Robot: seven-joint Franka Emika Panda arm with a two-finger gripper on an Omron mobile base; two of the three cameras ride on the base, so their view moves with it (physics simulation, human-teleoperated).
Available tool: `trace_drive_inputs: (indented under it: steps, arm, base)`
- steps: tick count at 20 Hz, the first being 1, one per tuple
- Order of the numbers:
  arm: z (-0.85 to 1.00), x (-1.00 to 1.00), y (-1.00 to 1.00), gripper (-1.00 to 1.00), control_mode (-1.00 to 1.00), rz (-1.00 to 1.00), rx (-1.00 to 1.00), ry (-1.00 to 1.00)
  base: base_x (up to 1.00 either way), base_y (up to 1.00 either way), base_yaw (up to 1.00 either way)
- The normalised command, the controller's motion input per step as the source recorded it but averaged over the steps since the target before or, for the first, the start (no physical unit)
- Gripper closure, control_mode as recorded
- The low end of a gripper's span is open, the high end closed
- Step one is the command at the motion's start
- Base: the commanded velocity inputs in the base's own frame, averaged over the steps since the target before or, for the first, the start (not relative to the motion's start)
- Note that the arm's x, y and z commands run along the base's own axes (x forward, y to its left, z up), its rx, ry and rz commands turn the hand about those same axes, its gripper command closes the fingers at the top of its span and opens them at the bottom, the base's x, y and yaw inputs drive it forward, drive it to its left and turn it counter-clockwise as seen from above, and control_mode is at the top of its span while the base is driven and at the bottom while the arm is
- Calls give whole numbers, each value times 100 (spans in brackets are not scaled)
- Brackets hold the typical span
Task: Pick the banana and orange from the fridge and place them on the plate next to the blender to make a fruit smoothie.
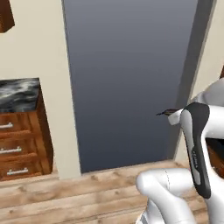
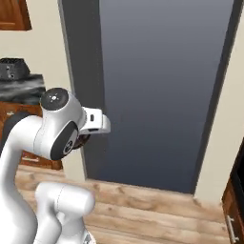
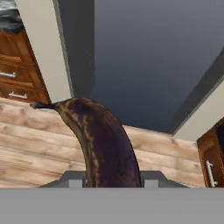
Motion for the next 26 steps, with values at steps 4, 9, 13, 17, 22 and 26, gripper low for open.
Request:
trace_drive_inputs:
  steps: [4, 9, 13, 17, 22, 26]
  arm:
    - [0, 0, 0, 100, 100, 0, 0, 0]
    - [0, 0, 0, 100, 100, 0, 0, 0]
    - [0, 0, 0, 100, 100, 0, 0, 0]
    - [0, 0, 0, 100, 100, 0, 0, 0]
    - [0, 0, 0, 100, 100, 0, 0, 0]
    - [0, 0, 0, 100, 100, 0, 0, 0]
  base:
    - [-5, 23, 91]
    - [16, 9, 79]
    - [54, 0, 73]
    - [94, 0, 63]
    - [100, 0, 53]
    - [100, 0, 57]
